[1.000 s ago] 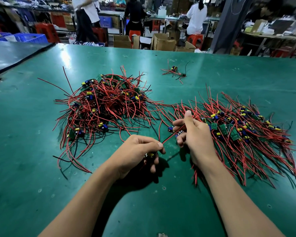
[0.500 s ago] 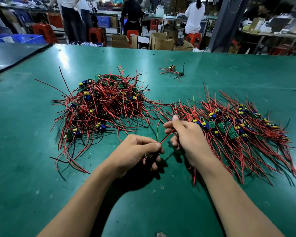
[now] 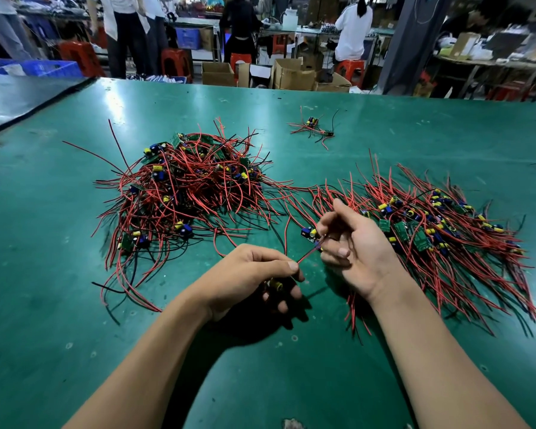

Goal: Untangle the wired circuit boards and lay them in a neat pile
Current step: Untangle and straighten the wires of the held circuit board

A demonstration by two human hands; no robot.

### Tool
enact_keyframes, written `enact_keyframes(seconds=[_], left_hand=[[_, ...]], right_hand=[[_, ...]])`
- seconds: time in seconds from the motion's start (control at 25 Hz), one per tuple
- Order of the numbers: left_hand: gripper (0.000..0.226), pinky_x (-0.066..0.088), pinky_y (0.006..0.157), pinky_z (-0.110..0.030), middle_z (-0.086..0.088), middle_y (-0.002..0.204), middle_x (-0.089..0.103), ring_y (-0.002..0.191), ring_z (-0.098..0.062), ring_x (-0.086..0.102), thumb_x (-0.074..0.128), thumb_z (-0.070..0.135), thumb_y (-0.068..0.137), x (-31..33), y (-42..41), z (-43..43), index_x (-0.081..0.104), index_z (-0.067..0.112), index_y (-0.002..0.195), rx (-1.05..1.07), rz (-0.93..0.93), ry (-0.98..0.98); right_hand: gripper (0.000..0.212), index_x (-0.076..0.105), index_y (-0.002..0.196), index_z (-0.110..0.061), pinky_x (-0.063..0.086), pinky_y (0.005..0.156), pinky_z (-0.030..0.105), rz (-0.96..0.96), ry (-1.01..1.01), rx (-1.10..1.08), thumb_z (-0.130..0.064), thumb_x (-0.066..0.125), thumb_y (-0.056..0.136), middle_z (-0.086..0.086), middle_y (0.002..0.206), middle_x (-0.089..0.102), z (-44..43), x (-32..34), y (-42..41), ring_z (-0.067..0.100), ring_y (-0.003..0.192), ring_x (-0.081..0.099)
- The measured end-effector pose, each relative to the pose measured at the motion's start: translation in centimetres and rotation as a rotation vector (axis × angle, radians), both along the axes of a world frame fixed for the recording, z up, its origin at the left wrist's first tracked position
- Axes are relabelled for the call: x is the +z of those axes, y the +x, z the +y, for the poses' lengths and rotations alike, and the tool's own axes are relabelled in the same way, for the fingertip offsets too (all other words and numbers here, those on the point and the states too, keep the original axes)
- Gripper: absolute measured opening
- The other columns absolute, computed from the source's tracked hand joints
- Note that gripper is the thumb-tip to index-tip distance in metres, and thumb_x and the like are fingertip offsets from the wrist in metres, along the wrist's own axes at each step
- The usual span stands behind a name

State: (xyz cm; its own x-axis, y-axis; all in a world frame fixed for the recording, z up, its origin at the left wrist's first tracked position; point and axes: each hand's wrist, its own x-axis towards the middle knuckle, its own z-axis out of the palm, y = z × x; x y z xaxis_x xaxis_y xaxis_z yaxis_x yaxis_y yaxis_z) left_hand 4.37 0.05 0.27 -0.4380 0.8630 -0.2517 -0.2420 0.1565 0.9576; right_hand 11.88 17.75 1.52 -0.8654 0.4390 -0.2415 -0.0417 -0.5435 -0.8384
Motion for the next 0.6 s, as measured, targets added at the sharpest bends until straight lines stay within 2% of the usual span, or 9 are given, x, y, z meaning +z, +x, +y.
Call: enact_keyframes(seconds=[0.08, 0.16, 0.2, 0.28, 0.36, 0.4, 0.48, 0.52, 0.6], left_hand=[[0.016, 0.049, 0.050, -0.023, -0.019, 0.080, 0.071, 0.052, -0.023, 0.064, 0.061, 0.019, 0.093, 0.2, 0.0, 0.2, 0.069, 0.010, 0.083, 0.049, -0.033, 0.031], [0.016, 0.052, 0.049, -0.024, -0.020, 0.085, 0.073, 0.058, -0.024, 0.069, 0.058, 0.023, 0.094, 0.6, 0.0, 0.4, 0.062, 0.011, 0.084, 0.139, -0.074, 0.108], [0.017, 0.055, 0.051, -0.027, -0.020, 0.089, 0.074, 0.062, -0.025, 0.071, 0.057, 0.025, 0.094, 0.7, -0.1, 0.6, 0.058, 0.011, 0.085, 0.193, -0.105, 0.169], [0.019, 0.059, 0.062, -0.032, -0.021, 0.096, 0.074, 0.074, -0.026, 0.074, 0.058, 0.031, 0.089, 1.2, -0.2, 0.9, 0.055, 0.012, 0.087, 0.316, -0.185, 0.294], [0.026, 0.058, 0.070, -0.034, -0.017, 0.103, 0.074, 0.085, -0.023, 0.073, 0.059, 0.037, 0.083, 1.3, -0.5, 1.0, 0.053, 0.014, 0.094, 0.453, -0.227, 0.376], [0.027, 0.057, 0.073, -0.036, -0.013, 0.105, 0.074, 0.089, -0.020, 0.071, 0.058, 0.039, 0.083, 1.3, -0.7, 1.0, 0.051, 0.016, 0.096, 0.503, -0.224, 0.392], [0.026, 0.051, 0.069, -0.036, -0.006, 0.108, 0.075, 0.088, -0.011, 0.069, 0.057, 0.041, 0.087, 1.2, -0.9, 0.9, 0.050, 0.018, 0.097, 0.555, -0.204, 0.378], [0.032, 0.050, 0.063, -0.032, -0.003, 0.109, 0.075, 0.083, -0.008, 0.069, 0.057, 0.043, 0.088, 1.2, -1.0, 0.9, 0.054, 0.014, 0.103, 0.564, -0.203, 0.357], [0.062, 0.054, 0.058, -0.027, -0.002, 0.109, 0.074, 0.074, -0.007, 0.068, 0.060, 0.047, 0.083, 1.2, -0.9, 0.9, 0.054, 0.001, 0.123, 0.574, -0.234, 0.331]], right_hand=[[0.058, 0.072, 0.088, -0.014, 0.023, 0.032, 0.016, -0.027, 0.095, -0.014, -0.064, 0.043, 0.095, -0.001, 0.072, 0.066, -0.1, -0.5, -0.3, 0.004, 0.035, 0.033], [0.070, 0.072, 0.100, -0.015, 0.025, 0.034, 0.016, -0.093, 0.223, -0.046, -0.073, 0.034, 0.093, -0.002, 0.075, 0.067, -0.3, -0.9, -0.6, 0.007, 0.038, 0.037], [0.065, 0.073, 0.099, -0.016, 0.027, 0.036, 0.016, -0.120, 0.356, -0.061, -0.069, 0.035, 0.097, -0.002, 0.075, 0.067, -0.4, -1.0, -0.5, 0.009, 0.039, 0.041], [0.040, 0.075, 0.092, -0.020, 0.038, 0.045, 0.019, -0.135, 0.833, -0.067, -0.052, 0.052, 0.100, -0.006, 0.076, 0.070, -0.8, -1.8, -0.5, 0.007, 0.048, 0.053], [0.019, 0.071, 0.083, -0.025, 0.041, 0.058, 0.018, -0.076, 1.201, 0.002, -0.041, 0.070, 0.091, -0.011, 0.073, 0.068, -1.5, -2.7, -0.5, 0.000, 0.060, 0.056], [0.021, 0.065, 0.078, -0.027, 0.039, 0.058, 0.017, -0.058, 1.262, 0.039, -0.044, 0.076, 0.085, -0.013, 0.068, 0.065, -1.9, -3.0, -0.5, -0.001, 0.059, 0.054], [0.040, 0.055, 0.075, -0.030, 0.036, 0.055, 0.019, -0.047, 1.296, 0.078, -0.063, 0.077, 0.074, -0.015, 0.062, 0.059, -2.6, -3.3, -0.7, 0.002, 0.053, 0.048], [0.048, 0.052, 0.075, -0.030, 0.035, 0.053, 0.021, -0.032, 1.307, 0.084, -0.072, 0.073, 0.071, -0.016, 0.062, 0.057, -3.0, -3.3, -0.7, 0.003, 0.052, 0.045], [0.050, 0.049, 0.078, -0.031, 0.036, 0.051, 0.026, 0.035, 1.293, 0.066, -0.079, 0.064, 0.075, -0.014, 0.062, 0.056, -3.7, -3.4, -0.7, 0.004, 0.051, 0.042]])
